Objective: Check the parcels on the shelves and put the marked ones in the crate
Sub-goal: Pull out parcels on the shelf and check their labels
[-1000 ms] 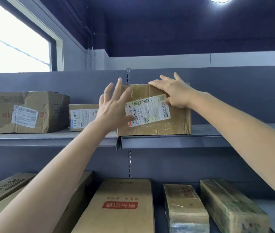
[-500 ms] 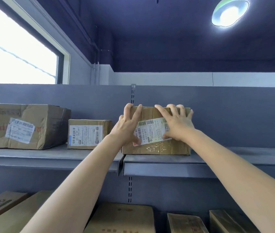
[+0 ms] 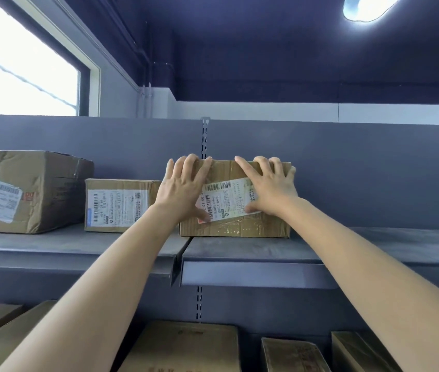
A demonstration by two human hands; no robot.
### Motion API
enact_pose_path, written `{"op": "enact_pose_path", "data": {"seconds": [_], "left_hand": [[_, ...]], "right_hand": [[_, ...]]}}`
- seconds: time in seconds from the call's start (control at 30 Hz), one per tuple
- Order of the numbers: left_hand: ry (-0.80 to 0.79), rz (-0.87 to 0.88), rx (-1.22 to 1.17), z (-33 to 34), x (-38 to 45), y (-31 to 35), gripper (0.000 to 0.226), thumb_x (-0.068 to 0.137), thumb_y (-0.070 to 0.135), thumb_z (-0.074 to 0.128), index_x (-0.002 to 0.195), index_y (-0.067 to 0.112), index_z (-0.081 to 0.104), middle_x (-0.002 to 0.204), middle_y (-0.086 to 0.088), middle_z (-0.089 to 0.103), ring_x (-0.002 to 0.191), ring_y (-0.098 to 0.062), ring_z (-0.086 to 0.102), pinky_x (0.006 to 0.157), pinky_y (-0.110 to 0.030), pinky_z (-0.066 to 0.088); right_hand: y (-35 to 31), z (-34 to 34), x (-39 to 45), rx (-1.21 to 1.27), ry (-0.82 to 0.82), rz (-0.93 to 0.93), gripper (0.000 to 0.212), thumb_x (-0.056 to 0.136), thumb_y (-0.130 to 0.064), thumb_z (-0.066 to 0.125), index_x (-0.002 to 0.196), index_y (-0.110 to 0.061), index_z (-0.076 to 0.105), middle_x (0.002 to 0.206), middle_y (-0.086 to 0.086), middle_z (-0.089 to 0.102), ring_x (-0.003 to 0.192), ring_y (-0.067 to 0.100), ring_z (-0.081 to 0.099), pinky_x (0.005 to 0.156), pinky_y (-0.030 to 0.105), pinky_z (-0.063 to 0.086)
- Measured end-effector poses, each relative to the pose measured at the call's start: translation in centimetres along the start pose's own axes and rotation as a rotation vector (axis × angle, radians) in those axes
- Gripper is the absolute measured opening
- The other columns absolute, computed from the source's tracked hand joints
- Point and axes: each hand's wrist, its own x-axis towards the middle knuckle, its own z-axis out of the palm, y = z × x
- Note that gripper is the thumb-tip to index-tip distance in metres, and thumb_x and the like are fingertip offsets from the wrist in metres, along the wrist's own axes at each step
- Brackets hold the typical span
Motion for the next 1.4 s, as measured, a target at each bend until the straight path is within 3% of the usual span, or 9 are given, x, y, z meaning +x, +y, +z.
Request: {"op": "enact_pose_path", "data": {"seconds": [0.27, 0.57, 0.7, 0.83, 1.0, 1.13, 1.4], "left_hand": [[0.001, 0.014, 0.023, 0.0, -0.2, 0.0, 0.127, 0.055, 0.064, 0.075, 0.147, 0.018, 0.001, 0.144, -0.012, 0.016, 0.136, -0.030, 0.014, 0.117, -0.043, 0.009], [-0.084, 0.010, 0.142, -0.9, 0.1, 0.5, 0.129, 0.059, 0.068, 0.069, 0.146, 0.011, -0.006, 0.146, -0.014, 0.013, 0.140, -0.031, 0.008, 0.117, -0.046, 0.011], [-0.087, -0.001, 0.107, -1.3, 0.0, 0.7, 0.124, 0.060, 0.066, 0.070, 0.146, 0.011, -0.001, 0.147, -0.015, 0.012, 0.140, -0.032, 0.008, 0.116, -0.049, 0.012], [-0.055, -0.017, -0.014, -1.6, -0.9, 0.2, 0.116, 0.066, 0.058, 0.072, 0.146, 0.009, 0.004, 0.150, -0.018, 0.009, 0.142, -0.033, 0.006, 0.117, -0.048, 0.012], [0.052, 0.050, -0.163, -2.7, -3.1, -1.4, 0.090, 0.076, 0.040, 0.070, 0.143, 0.007, 0.019, 0.144, -0.015, 0.029, 0.138, -0.032, 0.020, 0.116, -0.042, 0.015], [0.085, 0.105, -0.220, -4.9, -5.6, -2.9, 0.075, 0.080, 0.027, 0.064, 0.141, 0.004, 0.027, 0.139, -0.016, 0.038, 0.134, -0.033, 0.028, 0.113, -0.039, 0.019], [0.006, 0.104, -0.283, -10.5, -14.6, -5.1, 0.065, 0.081, 0.015, 0.059, 0.138, -0.003, 0.033, 0.137, -0.021, 0.040, 0.129, -0.038, 0.034, 0.109, -0.040, 0.027]], "right_hand": [[-0.1, 0.0, -0.3, -0.003, 0.021, 0.031, 0.119, 0.065, -0.052, 0.074, 0.146, -0.023, -0.009, 0.148, 0.003, 0.014, 0.138, 0.029, 0.008, 0.109, 0.061, 0.011], [-0.3, -0.2, -0.4, 0.002, -0.007, 0.045, 0.121, 0.067, -0.051, 0.073, 0.146, -0.018, -0.012, 0.155, 0.003, 0.002, 0.143, 0.031, -0.009, 0.108, 0.064, 0.001], [-0.4, -0.3, -1.3, 0.010, -0.001, 0.068, 0.118, 0.071, -0.052, 0.070, 0.146, -0.013, -0.013, 0.156, 0.007, -0.010, 0.142, 0.029, -0.016, 0.111, 0.055, -0.006], [-0.5, -0.7, -2.9, 0.070, 0.035, 0.079, 0.110, 0.077, -0.050, 0.064, 0.146, -0.008, -0.010, 0.156, 0.010, -0.010, 0.143, 0.024, -0.013, 0.115, 0.039, -0.009], [-1.8, -1.6, -6.1, 0.188, 0.041, 0.115, 0.092, 0.084, -0.041, 0.061, 0.147, -0.008, 0.003, 0.157, 0.007, 0.003, 0.145, 0.018, -0.002, 0.115, 0.028, 0.000], [-3.3, -3.2, -8.5, 0.285, 0.034, 0.179, 0.075, 0.089, -0.035, 0.056, 0.146, -0.011, 0.015, 0.156, 0.005, 0.015, 0.144, 0.018, 0.009, 0.115, 0.032, 0.014], [-7.6, -8.3, -15.5, 0.406, 0.038, 0.144, 0.060, 0.092, -0.029, 0.051, 0.143, -0.011, 0.026, 0.151, 0.003, 0.028, 0.139, 0.018, 0.025, 0.110, 0.036, 0.028]]}}
